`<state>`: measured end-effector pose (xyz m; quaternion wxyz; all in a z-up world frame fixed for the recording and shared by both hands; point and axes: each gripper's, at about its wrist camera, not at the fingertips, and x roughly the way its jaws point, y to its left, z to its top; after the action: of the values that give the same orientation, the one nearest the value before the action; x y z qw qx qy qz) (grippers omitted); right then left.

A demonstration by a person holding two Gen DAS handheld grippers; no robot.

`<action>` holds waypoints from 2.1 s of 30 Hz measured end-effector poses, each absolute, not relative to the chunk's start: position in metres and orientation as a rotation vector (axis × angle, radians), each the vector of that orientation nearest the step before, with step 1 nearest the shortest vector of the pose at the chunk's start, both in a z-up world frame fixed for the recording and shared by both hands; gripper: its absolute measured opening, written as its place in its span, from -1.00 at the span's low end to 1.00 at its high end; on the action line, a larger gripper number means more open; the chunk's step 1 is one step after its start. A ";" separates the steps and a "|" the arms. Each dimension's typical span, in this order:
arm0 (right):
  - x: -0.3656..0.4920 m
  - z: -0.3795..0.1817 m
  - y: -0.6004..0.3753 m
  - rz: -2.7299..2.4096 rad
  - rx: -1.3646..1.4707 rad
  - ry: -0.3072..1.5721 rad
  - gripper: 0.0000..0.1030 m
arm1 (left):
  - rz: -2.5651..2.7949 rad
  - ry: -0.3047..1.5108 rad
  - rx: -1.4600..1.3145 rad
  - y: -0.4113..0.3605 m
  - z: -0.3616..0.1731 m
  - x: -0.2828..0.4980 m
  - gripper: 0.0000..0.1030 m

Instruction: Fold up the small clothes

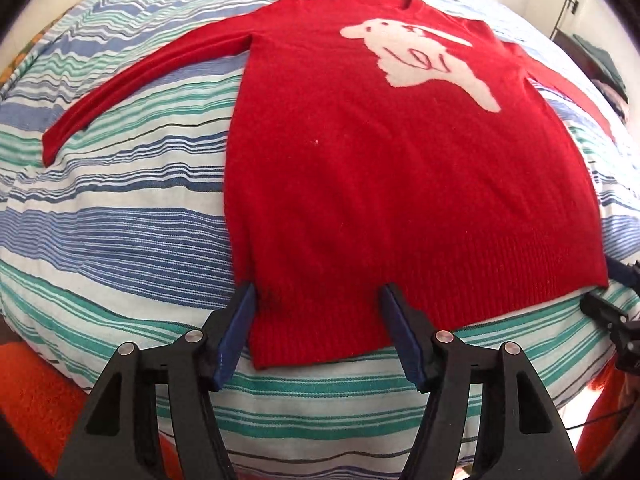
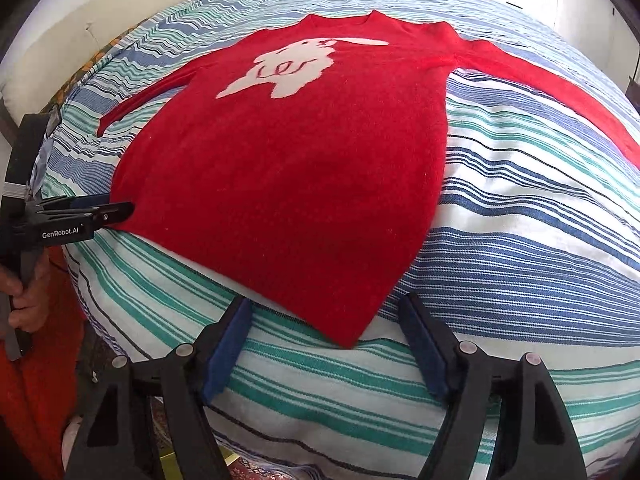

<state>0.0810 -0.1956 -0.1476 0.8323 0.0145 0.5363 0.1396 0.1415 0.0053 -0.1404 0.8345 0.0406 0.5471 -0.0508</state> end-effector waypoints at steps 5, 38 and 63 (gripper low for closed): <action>0.078 -0.148 -0.195 0.299 0.021 1.130 0.49 | -0.111 1.167 0.083 0.006 -0.140 0.143 0.31; 0.075 -0.148 -0.190 0.306 0.002 1.126 0.60 | -0.113 1.171 0.113 0.004 -0.140 0.142 0.34; 0.090 -0.084 -0.293 0.260 0.314 0.992 0.65 | 0.062 0.994 -0.217 0.092 -0.069 0.155 0.67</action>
<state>0.0903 -0.2929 -0.0844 0.8596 0.1497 0.4725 0.1240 0.1549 0.0919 -0.0692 0.8729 -0.1039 0.4758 0.0299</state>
